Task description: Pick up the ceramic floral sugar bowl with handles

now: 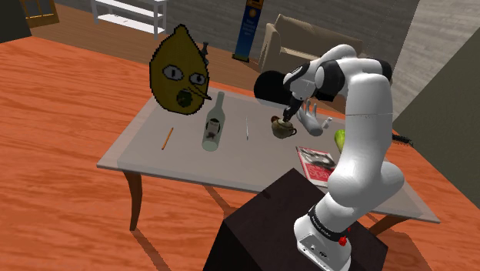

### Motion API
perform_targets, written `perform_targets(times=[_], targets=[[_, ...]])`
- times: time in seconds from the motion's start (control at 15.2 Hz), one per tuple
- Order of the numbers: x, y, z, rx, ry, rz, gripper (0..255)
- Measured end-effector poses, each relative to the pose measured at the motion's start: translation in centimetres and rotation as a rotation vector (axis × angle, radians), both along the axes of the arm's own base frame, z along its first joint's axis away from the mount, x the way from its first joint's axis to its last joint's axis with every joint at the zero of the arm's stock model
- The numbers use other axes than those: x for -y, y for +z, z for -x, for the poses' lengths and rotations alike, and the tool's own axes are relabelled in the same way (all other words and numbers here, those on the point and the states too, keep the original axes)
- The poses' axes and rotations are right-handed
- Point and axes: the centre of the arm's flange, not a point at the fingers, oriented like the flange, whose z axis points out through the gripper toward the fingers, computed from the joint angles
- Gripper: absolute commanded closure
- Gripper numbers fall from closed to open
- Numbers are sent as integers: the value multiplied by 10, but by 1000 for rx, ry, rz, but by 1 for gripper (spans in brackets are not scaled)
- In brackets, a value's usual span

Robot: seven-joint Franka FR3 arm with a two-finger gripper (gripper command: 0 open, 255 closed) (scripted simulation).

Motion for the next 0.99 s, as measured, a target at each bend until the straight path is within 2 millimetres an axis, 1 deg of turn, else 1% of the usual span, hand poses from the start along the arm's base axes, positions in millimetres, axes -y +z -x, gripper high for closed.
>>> perform_targets(times=[0.2, 0.73, 0.99], targets=[[-1, 11, 0, -1, 0, -1, 255], [-1, 55, 1, -1, 0, -1, 255], [0, 73, -1, -1, 0, -1, 255]])
